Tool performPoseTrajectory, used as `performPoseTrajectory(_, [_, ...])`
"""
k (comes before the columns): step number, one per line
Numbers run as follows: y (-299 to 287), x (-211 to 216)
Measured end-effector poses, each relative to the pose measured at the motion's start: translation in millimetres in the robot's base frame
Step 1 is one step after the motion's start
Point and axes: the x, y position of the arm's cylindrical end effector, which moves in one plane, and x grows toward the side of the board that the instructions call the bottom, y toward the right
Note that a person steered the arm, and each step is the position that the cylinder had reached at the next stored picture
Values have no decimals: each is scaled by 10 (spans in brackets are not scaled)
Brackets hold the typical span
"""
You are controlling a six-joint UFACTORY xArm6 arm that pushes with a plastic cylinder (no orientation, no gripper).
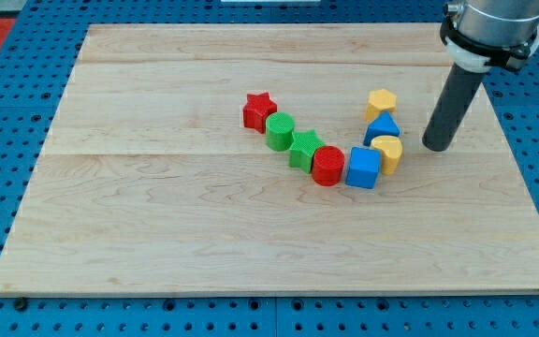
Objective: Push yellow heart to left slightly
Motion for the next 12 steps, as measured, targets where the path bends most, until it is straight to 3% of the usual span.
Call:
performPoseTrajectory(6, [-546, 101])
performPoseTrajectory(12, [-818, 552])
